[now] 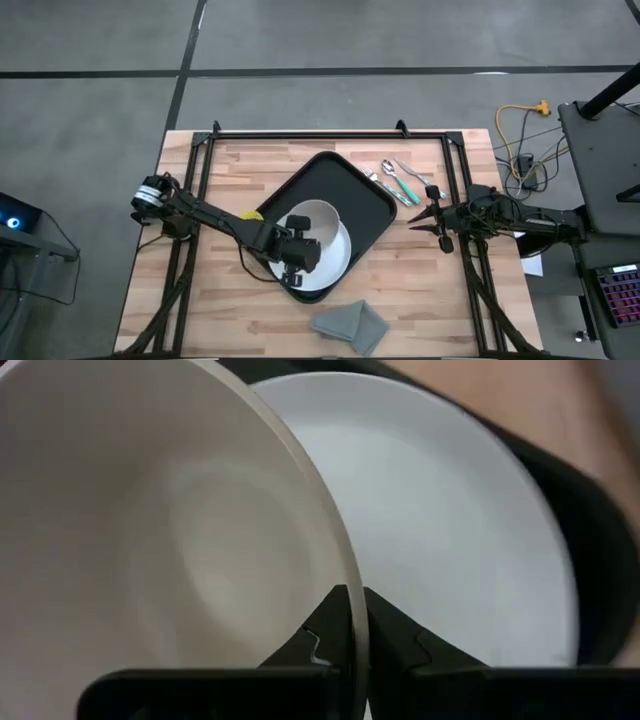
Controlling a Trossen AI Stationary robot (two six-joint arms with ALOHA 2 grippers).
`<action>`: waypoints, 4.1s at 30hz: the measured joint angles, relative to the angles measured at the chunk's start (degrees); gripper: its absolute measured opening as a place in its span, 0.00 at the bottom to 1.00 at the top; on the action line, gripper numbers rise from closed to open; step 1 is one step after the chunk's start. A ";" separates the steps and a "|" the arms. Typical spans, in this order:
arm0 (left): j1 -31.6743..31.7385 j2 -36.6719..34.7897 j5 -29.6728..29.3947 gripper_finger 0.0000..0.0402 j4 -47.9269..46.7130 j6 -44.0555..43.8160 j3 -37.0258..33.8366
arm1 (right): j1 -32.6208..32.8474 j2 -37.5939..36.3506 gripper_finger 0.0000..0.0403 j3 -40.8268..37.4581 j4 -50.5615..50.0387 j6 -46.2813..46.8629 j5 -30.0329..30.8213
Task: Set up tray
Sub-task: Put the gray bowl on top of the white plate on the black serving tray, then adjust the yellow mug on the black serving tray
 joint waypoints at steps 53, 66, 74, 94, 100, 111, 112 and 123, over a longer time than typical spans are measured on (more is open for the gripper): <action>-0.89 3.78 14.88 0.00 -0.83 -2.84 0.04 | 0.01 0.00 0.17 0.00 0.00 0.00 0.00; -0.94 3.82 16.56 0.07 -2.27 -5.23 -0.07 | 0.01 0.00 0.17 0.00 0.00 0.00 0.00; -0.85 3.91 16.23 0.16 -2.80 -6.02 -0.11 | -0.01 0.00 0.17 0.00 0.00 0.00 0.00; -0.87 3.48 15.64 0.25 -2.56 -5.94 -0.11 | 0.01 0.00 0.17 0.00 0.00 0.00 0.00; -0.87 3.45 15.60 0.25 -2.56 -5.92 -0.09 | -0.01 0.00 0.17 0.00 0.00 0.08 0.00; -0.47 2.69 15.51 0.25 -2.90 0.07 2.19 | 0.01 -0.01 0.17 0.00 0.00 0.03 0.00; -0.35 2.69 15.51 0.25 -3.13 1.76 2.97 | -0.01 -0.02 0.17 0.00 0.00 0.07 0.00; 0.33 2.58 15.49 0.25 -13.12 11.33 19.61 | 0.01 -0.02 0.17 0.00 0.00 0.04 0.00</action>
